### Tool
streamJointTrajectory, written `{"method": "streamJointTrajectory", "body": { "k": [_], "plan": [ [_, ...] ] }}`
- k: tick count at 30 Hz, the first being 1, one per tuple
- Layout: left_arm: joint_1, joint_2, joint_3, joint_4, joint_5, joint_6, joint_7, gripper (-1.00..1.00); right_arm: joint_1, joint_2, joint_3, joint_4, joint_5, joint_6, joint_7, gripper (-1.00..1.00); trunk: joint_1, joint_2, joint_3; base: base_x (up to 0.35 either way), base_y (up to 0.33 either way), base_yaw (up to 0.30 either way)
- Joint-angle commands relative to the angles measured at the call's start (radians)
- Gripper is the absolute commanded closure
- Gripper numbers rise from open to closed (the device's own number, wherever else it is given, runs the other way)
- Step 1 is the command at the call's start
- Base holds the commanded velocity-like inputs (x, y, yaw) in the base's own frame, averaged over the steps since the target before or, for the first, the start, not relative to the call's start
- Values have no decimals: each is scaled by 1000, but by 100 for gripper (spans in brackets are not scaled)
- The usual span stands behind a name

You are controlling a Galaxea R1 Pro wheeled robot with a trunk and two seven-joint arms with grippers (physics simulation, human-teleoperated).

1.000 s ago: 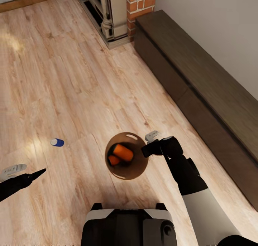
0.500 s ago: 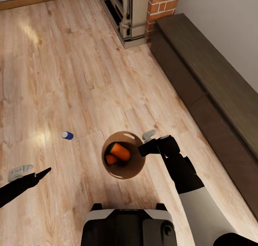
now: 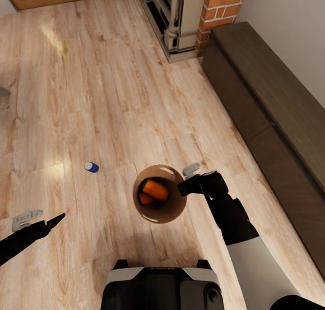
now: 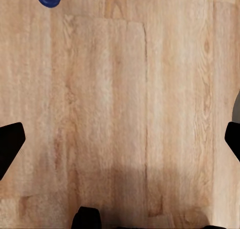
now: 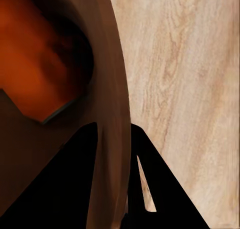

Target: Put the three can of soda from the living room inside the tash can in the kitchen.

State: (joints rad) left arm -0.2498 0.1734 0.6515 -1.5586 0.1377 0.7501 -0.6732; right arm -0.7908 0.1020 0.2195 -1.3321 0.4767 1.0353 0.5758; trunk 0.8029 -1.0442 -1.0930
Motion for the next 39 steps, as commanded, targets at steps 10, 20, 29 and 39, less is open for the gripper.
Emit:
{"method": "streamJointTrajectory", "body": {
  "k": [10,20,29,39],
  "plan": [
    [1,0,-1,13,-2,-37,0,-100,2,-2,-6,-3,-45,12,-2,100,38,-70,-24,0,0,101],
    [0,0,-1,32,-2,-41,0,-100,17,-3,-210,-121,-38,12,-23,100,77,-140,-54,0,0,41],
    [0,0,-1,53,-1,-56,1,-100,67,-3,-216,-246,-36,12,-21,100,111,-203,-71,0,0,-73],
    [0,0,-1,56,-2,-58,1,-100,71,-4,-199,-252,-36,12,-16,100,150,-273,-87,0,0,-82]
  ]
}}
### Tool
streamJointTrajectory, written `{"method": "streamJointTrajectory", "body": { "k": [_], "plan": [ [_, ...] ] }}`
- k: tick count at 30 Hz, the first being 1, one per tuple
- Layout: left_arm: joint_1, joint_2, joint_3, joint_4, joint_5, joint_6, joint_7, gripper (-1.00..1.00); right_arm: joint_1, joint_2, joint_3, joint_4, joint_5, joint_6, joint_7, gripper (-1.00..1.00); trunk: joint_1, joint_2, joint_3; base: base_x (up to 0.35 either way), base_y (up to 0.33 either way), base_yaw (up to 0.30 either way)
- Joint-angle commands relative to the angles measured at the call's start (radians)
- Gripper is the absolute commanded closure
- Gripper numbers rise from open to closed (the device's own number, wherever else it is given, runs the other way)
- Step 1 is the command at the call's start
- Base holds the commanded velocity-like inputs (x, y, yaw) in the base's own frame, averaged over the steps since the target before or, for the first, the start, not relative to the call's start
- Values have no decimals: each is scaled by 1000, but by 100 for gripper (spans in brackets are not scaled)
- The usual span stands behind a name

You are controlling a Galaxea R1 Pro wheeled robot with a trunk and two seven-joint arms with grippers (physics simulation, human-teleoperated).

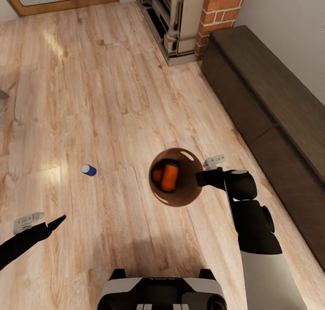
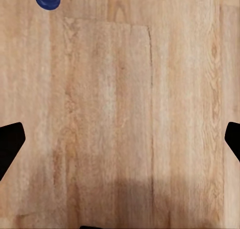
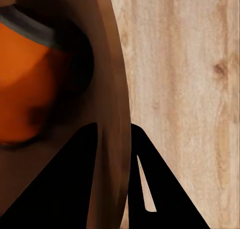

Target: Put the three can of soda from the living room inside the tash can in the kitchen.

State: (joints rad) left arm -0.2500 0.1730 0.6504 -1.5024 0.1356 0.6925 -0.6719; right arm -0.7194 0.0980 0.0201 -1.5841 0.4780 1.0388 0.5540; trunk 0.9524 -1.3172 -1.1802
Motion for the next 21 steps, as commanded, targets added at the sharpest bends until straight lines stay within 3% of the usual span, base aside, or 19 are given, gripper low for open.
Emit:
{"method": "streamJointTrajectory", "body": {
  "k": [1,6,13,21],
  "plan": [
    [0,0,0,0,0,0,0,-100,0,0,2,0,-37,8,6,100,4,-7,-2,0,0,-76],
    [1,-1,-1,1,2,-15,-2,-100,4,0,13,0,-36,8,5,100,23,-42,-9,0,0,-74],
    [1,-1,-2,20,6,-42,-13,-100,9,0,18,2,-35,8,-3,100,23,-42,-3,0,0,-25],
    [2,-1,-2,23,11,-43,-14,-100,21,0,19,3,-35,8,-5,100,23,-42,-3,0,0,140]
  ]
}}
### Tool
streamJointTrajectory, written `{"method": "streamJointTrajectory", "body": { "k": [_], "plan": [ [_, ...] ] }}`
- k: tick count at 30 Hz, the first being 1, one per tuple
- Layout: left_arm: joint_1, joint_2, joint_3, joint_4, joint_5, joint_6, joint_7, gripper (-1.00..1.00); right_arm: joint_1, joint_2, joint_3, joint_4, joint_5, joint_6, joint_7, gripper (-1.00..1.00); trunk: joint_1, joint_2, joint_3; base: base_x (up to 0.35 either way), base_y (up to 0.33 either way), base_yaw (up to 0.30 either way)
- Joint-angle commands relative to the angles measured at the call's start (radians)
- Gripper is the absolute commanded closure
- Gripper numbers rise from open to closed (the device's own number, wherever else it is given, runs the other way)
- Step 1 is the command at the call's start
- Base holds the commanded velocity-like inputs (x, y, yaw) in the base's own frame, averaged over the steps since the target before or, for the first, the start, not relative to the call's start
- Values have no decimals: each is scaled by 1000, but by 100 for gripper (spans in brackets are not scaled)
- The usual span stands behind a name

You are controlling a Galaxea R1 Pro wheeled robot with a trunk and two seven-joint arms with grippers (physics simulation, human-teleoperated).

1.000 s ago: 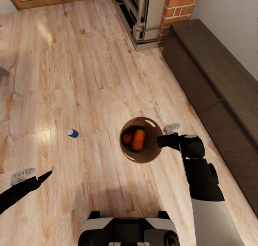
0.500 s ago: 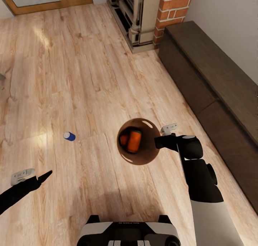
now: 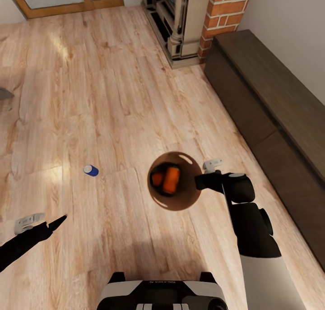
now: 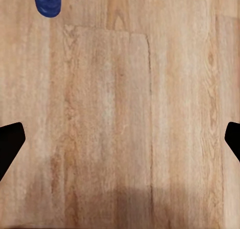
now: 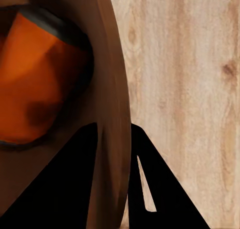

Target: Put the three can of soda from the living room inside the tash can in the kitchen.

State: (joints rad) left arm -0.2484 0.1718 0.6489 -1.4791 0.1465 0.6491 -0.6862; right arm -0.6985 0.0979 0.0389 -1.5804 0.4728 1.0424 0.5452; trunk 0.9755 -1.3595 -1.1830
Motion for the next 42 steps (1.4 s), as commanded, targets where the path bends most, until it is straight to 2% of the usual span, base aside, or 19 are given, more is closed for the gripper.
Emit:
{"method": "streamJointTrajectory", "body": {
  "k": [1,9,10,11,12,14,19,23,28,30,32,42],
  "plan": [
    [0,0,0,0,0,0,0,-100,7,0,1,-1,-29,5,4,100,0,0,0,0,0,235],
    [0,0,0,1,-3,-6,1,-100,32,-4,2,-1,-31,5,8,100,0,0,0,0,0,245],
    [0,0,0,1,-4,-7,3,-100,36,-17,4,-1,-31,5,9,100,0,0,0,0,0,248],
    [0,0,0,2,-5,-9,4,-100,41,-62,17,-2,-33,5,17,100,0,0,1,0,0,246],
    [0,0,0,2,-5,-9,4,-100,41,-76,23,-2,-34,5,20,100,0,0,1,0,0,246],
    [0,0,-1,2,-6,-11,7,-100,43,-144,41,-2,-40,-28,37,100,0,0,2,0,0,241],
    [-1,0,-1,1,-7,-14,12,-100,43,-190,47,-2,-35,-63,95,100,0,0,6,0,0,235],
    [-2,1,-2,-1,-6,-12,15,-100,44,-212,48,-2,-34,-71,120,100,0,0,9,2,0,233],
    [-7,1,-1,-5,-6,21,34,-100,45,-218,49,-3,-34,-73,127,100,0,0,13,149,-56,232],
    [-18,2,0,-27,-2,119,39,-100,45,-219,49,-3,-34,-73,127,100,0,0,14,283,-111,232],
    [-24,2,0,-37,0,152,40,-100,46,-218,50,-3,-34,-73,127,100,0,0,14,297,-117,228],
    [-29,2,-1,-47,-2,183,42,-100,64,-218,50,-3,-33,-74,127,100,0,0,15,309,-121,221]
  ]
}}
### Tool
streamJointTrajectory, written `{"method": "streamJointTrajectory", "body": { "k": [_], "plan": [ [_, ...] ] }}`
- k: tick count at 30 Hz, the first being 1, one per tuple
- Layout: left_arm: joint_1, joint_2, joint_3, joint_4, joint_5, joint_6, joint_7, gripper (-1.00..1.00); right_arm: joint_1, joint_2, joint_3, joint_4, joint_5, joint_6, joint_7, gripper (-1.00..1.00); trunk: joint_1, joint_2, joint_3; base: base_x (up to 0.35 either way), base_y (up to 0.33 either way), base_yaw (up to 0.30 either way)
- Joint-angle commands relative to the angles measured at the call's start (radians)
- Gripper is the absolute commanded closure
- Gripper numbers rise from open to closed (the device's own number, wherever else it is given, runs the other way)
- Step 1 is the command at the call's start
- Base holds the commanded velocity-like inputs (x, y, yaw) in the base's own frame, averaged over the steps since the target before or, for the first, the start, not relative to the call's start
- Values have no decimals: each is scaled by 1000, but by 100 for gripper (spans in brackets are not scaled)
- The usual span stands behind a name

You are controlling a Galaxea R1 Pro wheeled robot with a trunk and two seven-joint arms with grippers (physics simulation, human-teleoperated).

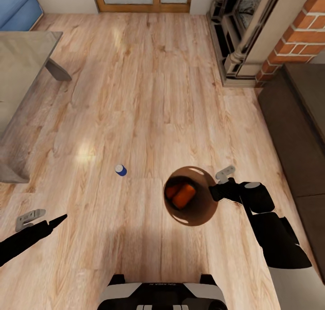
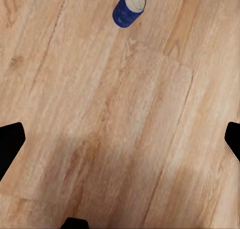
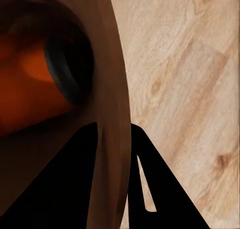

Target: Put the three can of soda from the living room inside the tash can in the kitchen.

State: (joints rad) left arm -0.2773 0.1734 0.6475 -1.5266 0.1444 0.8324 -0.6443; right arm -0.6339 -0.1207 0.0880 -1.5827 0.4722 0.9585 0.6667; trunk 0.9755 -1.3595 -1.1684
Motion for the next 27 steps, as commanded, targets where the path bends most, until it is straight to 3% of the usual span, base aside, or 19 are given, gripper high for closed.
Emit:
{"method": "streamJointTrajectory", "body": {
  "k": [1,7,11,13,14,16,18,19,23,27],
  "plan": [
    [0,0,0,0,0,1,0,-100,1,0,1,0,-33,10,5,100,0,0,0,312,-121,218],
    [-15,1,-3,-3,-3,12,3,-100,3,0,0,0,-32,11,5,100,0,0,0,313,-114,189],
    [-101,4,-44,7,-8,94,60,-100,3,1,-1,0,-31,12,-1,100,0,0,0,269,-52,81],
    [-190,8,-147,35,-9,176,141,-100,3,1,-1,0,-31,13,-5,100,0,0,0,108,-17,28],
    [-212,8,-177,44,-9,192,157,-100,3,1,-1,0,-31,14,-6,100,0,0,0,68,-11,17],
    [-289,9,-296,85,-10,215,201,-100,3,1,-1,0,-30,19,-9,100,0,0,0,35,-6,9],
    [-323,10,-359,135,-11,215,216,-100,3,1,-2,0,-29,23,-11,100,0,0,0,18,-3,5],
    [-362,10,-393,200,-11,215,223,-100,3,0,-4,0,-29,26,-12,100,0,0,0,7,-1,2],
    [-408,11,-426,302,-10,215,227,-100,3,0,-6,0,-28,28,-13,100,0,0,0,4,-1,1],
    [-433,11,-497,351,-10,215,229,-100,3,0,-4,0,-28,29,-13,100,0,0,0,31,0,0]
  ]
}}
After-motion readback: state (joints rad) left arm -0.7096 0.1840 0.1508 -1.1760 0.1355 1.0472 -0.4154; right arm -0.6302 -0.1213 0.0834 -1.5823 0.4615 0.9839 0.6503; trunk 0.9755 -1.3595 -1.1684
